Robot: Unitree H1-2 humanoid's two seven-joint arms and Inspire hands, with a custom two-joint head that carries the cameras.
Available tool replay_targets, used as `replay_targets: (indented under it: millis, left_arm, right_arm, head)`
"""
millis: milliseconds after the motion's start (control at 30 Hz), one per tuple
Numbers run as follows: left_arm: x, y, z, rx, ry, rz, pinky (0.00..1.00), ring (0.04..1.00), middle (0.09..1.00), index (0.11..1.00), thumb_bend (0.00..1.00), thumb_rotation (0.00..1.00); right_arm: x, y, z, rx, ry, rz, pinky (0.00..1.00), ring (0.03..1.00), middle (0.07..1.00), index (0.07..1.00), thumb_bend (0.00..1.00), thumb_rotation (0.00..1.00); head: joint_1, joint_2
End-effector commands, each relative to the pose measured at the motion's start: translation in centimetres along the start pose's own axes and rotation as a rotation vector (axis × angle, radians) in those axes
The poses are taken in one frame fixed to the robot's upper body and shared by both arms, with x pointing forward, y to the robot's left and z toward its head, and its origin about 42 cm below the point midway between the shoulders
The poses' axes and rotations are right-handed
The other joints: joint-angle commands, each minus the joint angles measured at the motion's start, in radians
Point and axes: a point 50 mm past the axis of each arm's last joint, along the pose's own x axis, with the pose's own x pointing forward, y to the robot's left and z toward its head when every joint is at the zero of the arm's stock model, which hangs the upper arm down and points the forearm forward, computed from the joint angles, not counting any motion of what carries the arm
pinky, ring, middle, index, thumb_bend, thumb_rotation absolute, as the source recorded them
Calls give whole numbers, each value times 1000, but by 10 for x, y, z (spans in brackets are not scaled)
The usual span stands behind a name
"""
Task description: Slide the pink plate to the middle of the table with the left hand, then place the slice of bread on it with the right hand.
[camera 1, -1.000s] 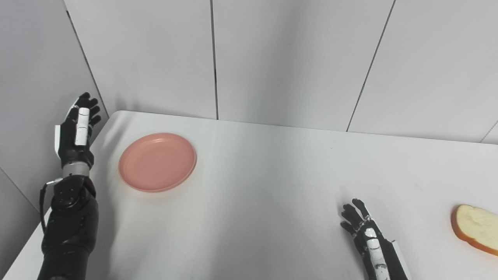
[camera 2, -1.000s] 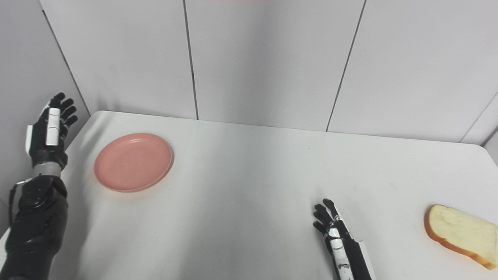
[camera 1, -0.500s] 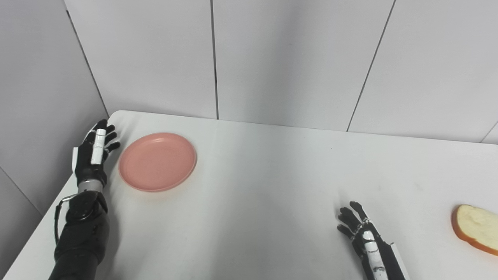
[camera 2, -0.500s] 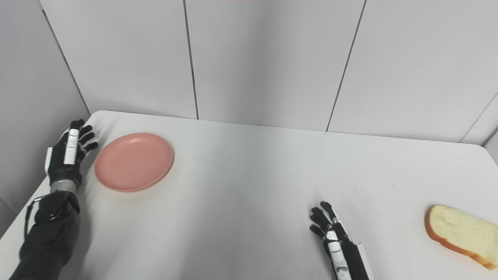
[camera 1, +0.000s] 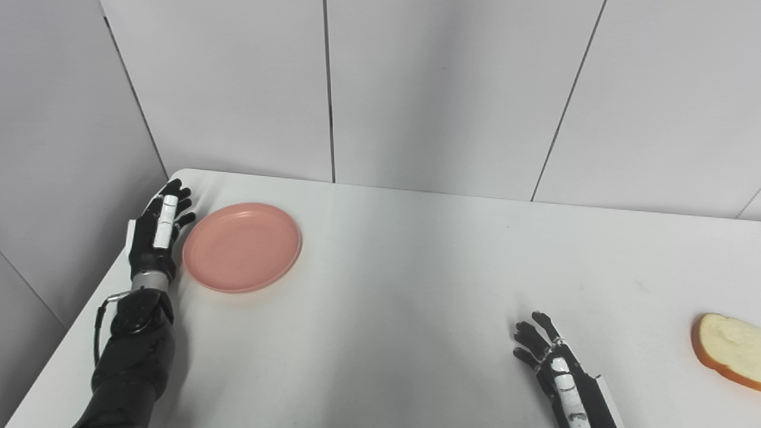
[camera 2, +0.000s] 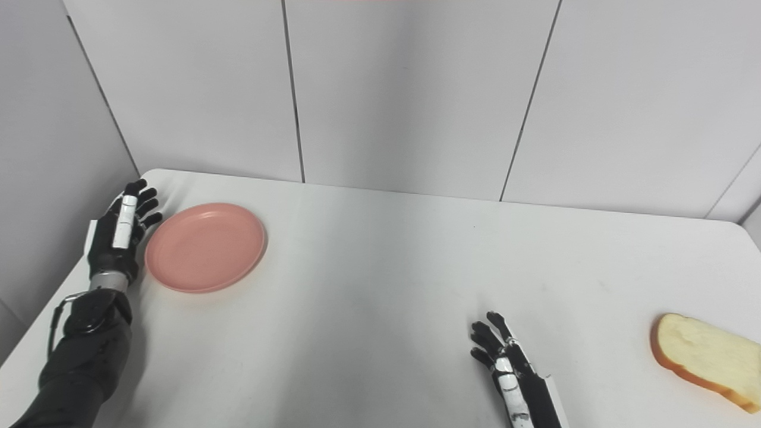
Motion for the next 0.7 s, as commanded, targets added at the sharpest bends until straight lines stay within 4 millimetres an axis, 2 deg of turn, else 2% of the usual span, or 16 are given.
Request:
replay_targets:
  millis: [0,67,167,267,467,667]
  left_arm:
    - [0,-20,-1,-10,18,-73,794,874,839,814,850,802]
    - [-4,-27,-2,-13,14,-98,803,883,849,819,831,806]
    - [-10,-40,-2,-23,11,-125,763,854,827,796,860,767]
    - [-16,-50,-5,-20,19,-152,744,838,817,788,890,773]
    - [-31,-75,-15,-42,59,-182,739,825,798,752,905,744]
    - [-43,-98,-26,-42,83,-224,730,825,815,790,870,768]
  right_arm:
    - [-4,3,4,9,3,6,854,862,855,904,714,857]
    - [-4,4,5,8,6,6,852,860,852,901,722,853]
    - [-5,5,6,3,4,8,838,850,845,896,724,841]
    - [-5,5,6,13,-3,12,837,848,843,896,718,826]
    - [-6,4,7,1,1,11,838,851,843,898,723,837]
    - [-6,6,6,-1,1,15,833,847,842,898,721,836]
  head:
    - [-4,2]
    - [-9,4]
    - [-10,4]
    - [-13,4]
    - [-14,5]
    - [-25,2]
